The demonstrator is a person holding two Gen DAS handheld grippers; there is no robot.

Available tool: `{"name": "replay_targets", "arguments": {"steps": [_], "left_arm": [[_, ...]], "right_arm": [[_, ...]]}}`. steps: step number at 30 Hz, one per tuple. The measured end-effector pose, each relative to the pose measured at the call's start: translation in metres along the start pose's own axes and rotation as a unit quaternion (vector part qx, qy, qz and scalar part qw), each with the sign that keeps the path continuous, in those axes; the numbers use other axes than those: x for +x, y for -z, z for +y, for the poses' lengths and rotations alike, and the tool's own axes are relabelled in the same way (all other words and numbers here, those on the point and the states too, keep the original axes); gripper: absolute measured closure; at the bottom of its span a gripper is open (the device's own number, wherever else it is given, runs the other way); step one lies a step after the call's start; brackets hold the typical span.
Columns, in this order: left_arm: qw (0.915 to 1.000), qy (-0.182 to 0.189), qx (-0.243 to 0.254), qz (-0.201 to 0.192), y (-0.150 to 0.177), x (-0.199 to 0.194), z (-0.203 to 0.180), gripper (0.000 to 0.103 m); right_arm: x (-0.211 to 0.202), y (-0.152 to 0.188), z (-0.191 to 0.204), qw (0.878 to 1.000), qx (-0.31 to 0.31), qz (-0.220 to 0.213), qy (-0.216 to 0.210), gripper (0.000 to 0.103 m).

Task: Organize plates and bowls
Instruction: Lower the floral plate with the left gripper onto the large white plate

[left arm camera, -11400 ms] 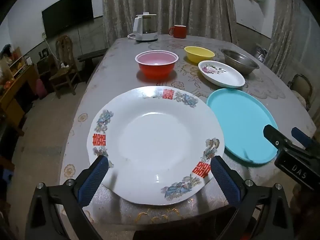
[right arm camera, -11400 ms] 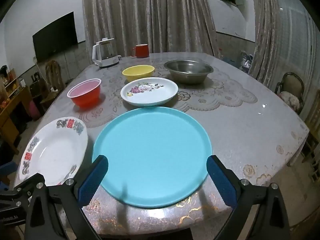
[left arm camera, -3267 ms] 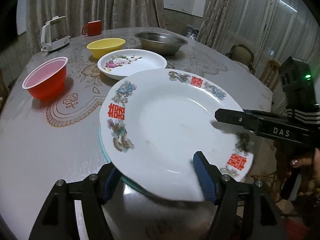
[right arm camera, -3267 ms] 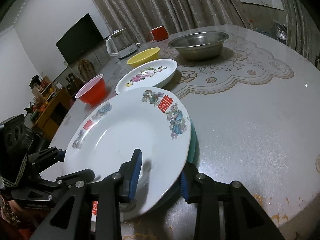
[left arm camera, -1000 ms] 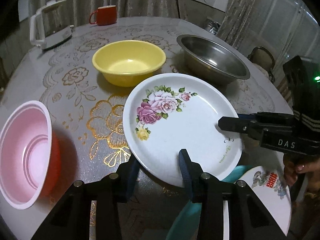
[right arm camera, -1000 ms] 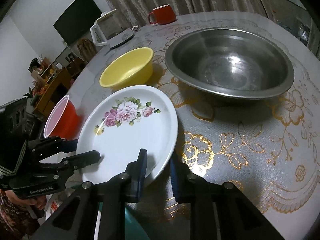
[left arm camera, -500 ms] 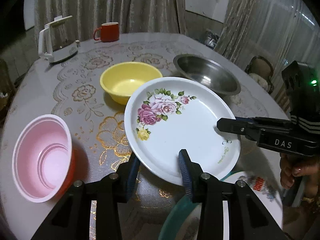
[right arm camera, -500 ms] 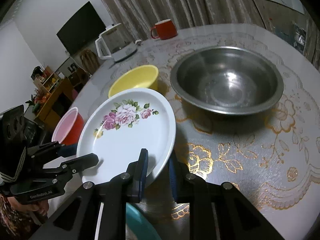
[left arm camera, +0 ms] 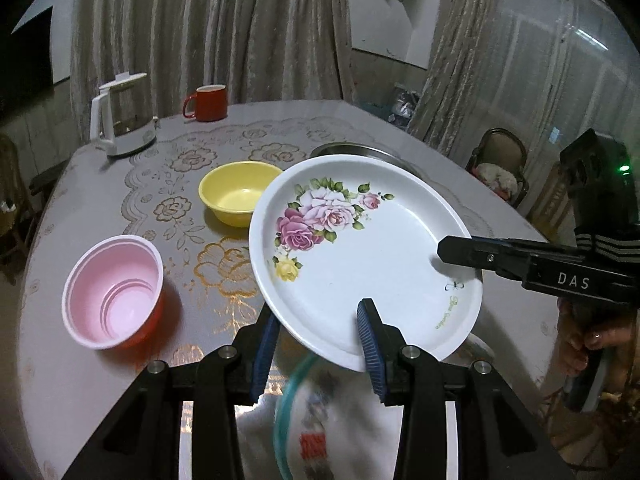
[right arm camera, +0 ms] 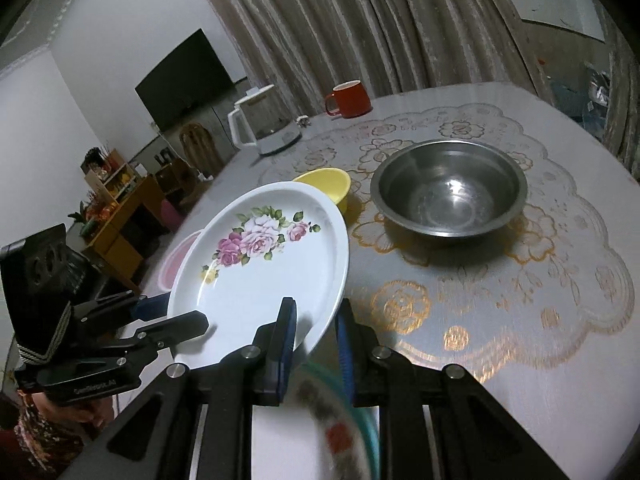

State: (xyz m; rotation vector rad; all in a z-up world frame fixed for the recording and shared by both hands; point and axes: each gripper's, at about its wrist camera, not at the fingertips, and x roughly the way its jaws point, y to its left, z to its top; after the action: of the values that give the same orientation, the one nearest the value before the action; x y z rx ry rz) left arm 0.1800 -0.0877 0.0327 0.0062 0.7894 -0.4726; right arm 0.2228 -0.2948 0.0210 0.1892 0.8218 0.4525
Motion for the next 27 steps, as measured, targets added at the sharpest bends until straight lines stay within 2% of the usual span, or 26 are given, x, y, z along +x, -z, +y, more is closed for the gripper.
{"name": "replay_targets", "arguments": {"steps": [7, 13, 22, 27], "left_arm": [[0.9999, 0.015, 0.004, -0.005, 0.03, -0.026, -0.017, 0.063], [0.9995, 0.029, -0.005, 0.014, 0.062, -0.032, -0.027, 0.063], [0.9979, 0.036, -0.021, 0.049, 0.095, -0.022, -0.028, 0.062], [0.998, 0.031, -0.015, 0.052, 0.101, -0.022, -0.033, 0.061]], "right_arm": [[-0.031, 0.03, 0.011, 1.0, 0.012, -0.007, -0.009, 0.084], [-0.047, 0.064, 0.019, 0.999, 0.031, -0.007, -0.006, 0.084], [-0.043, 0.1, 0.018, 0.998, 0.059, 0.021, 0.0, 0.084], [-0.036, 0.112, 0.012, 0.996, 0.078, 0.037, 0.004, 0.084]]}}
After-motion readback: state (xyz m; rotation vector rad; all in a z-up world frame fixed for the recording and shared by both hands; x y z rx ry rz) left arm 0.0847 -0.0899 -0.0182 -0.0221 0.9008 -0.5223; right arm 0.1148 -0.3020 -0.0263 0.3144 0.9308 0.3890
